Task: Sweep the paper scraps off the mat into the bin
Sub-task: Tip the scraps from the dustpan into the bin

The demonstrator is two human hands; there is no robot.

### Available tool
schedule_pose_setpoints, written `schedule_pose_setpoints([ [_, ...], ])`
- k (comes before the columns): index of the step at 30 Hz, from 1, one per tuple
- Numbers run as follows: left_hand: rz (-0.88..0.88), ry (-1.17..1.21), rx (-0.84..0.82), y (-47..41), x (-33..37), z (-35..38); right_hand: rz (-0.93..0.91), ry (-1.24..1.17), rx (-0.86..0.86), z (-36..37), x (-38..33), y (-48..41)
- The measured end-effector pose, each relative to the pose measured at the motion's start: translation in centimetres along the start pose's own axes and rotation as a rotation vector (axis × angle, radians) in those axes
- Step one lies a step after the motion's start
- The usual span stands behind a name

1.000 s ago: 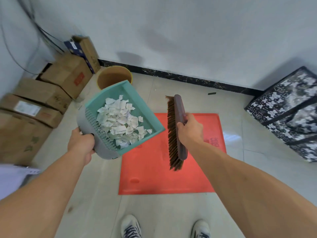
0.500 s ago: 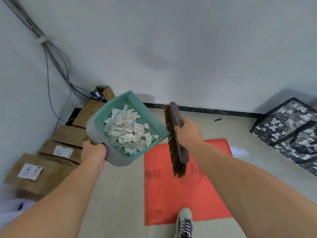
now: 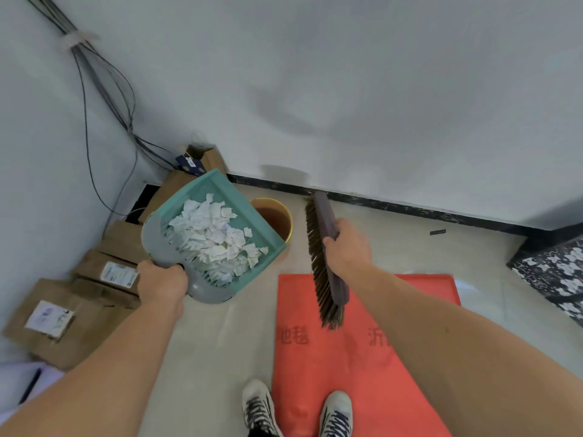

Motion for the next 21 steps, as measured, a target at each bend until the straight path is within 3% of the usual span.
schedule_pose_setpoints([
  [8,0.004,-0.098,0.019,-7.9,-0.4,5.6,0.022,0.045,-0.002,6.6,-0.1,-6.9],
  [21,0.187,-0.323,-0.175,-17.4,-1.8,16.2,0.128,0.042,-0.001,15.8,0.0,-14.7],
])
Point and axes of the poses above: each hand's wrist, its own y-axis away from the middle knuckle, its own z-axis out of the palm, x = y × z, the point moved 1 cm from there along -y, towards the middle knuckle, and after that the axes turned 2 degrees about x, right-handed, at the moved point
